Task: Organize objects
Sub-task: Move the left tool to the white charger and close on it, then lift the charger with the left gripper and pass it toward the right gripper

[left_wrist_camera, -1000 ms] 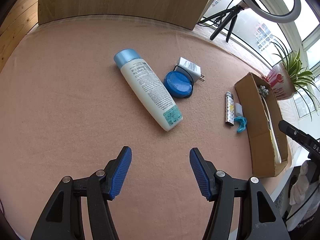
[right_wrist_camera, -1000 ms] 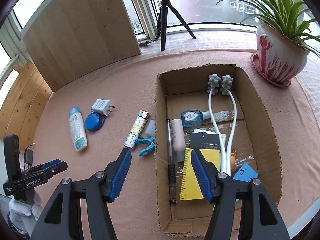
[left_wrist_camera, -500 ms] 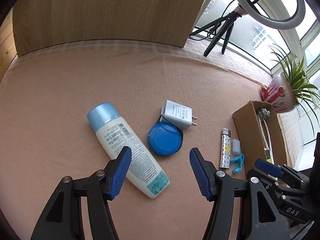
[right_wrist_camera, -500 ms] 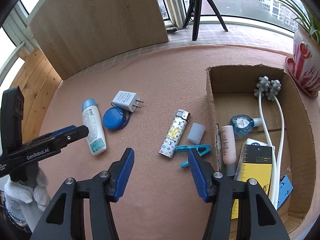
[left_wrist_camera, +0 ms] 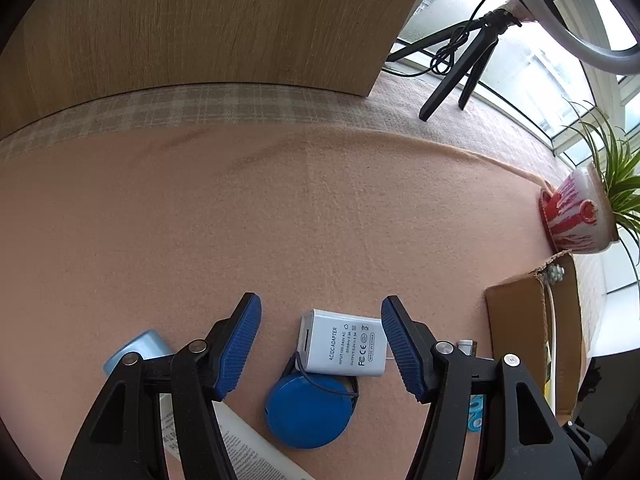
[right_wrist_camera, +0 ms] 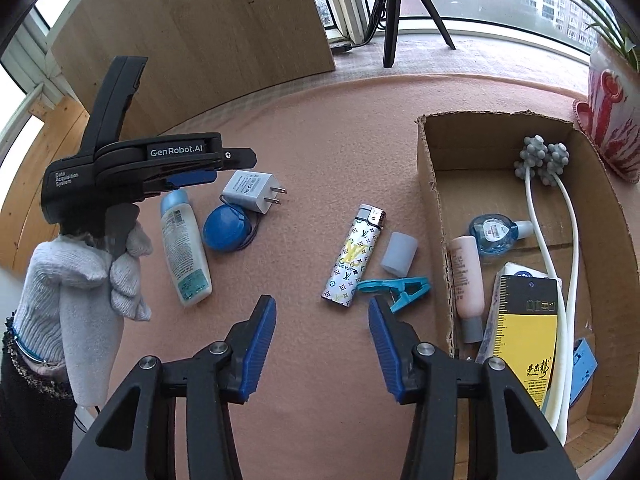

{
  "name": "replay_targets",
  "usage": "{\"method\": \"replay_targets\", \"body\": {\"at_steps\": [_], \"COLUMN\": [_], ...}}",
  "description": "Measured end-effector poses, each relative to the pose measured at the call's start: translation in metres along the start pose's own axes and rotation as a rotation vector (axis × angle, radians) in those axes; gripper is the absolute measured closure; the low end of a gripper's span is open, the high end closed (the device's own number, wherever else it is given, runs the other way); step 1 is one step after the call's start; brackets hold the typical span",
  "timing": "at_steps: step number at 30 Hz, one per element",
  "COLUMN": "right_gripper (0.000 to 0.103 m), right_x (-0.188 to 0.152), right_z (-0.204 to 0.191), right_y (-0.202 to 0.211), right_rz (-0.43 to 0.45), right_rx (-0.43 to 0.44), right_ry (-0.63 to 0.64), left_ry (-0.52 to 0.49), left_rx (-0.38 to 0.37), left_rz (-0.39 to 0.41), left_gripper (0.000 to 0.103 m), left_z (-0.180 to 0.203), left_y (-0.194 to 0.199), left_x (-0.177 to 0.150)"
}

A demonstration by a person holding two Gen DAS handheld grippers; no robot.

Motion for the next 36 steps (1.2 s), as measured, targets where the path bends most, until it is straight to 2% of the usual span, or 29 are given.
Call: {"method": "replay_targets", "body": {"at_steps": [5,8,11,16,23,27,36], "right_gripper": [0.059,0.059,0.059,0.059,0.059,0.058,0.058], "right_x": [-0.001,0.0,0.001,0.005,0.002,0.0,-0.017], "right_z": [0.006,0.005,0.003,0.005,0.014,0.018,0.015], "right_y": [-0.002,-0.003,-0.002,-0.002,0.007,0.015,0.018], "right_rz": [-0.005,-0.004,-0.002,0.002,0.012,0.021,-0.004], "right_rx": [-0.003,-0.003,0.001,0.002,0.011,0.022,0.047], "right_ry": [-0.015,-0.008,-0.006,-0.012,-0.03,-0.044,-0.053], "left_ry": [-0.032,-0.053,-0.077,-0.06,-0.122,-0.207,-0.288], "left_rx": [-0.042,-0.077,-0.075,-0.121,-0.162,-0.19,-0.275], "left_rz": [-0.028,-0.034,-0.019,-0.026,-0.033,-0.041,-0.103], "left_gripper": [0.039,0.047,0.049,0.05,0.05,0.05,0.05], "left_z": [0.005,0.012,0.015,0.018,0.037,0.054,0.086], "left_y": [-0.009,-0.007,-0.003,0.0,0.01,0.019,0.035], "left_x": [-0.012,-0.02,-0.029,-0.044,-0.084,-0.117,-0.183]}}
Point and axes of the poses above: each gripper's, at about its wrist camera, not at the fingertips, and y roughly against the way its jaws point, z to its right, x to its top, the point moved 9 cm from there along -y, roughly the way its jaws point, and after that the axes turned 6 degrees about x, right-handed, at the moved point
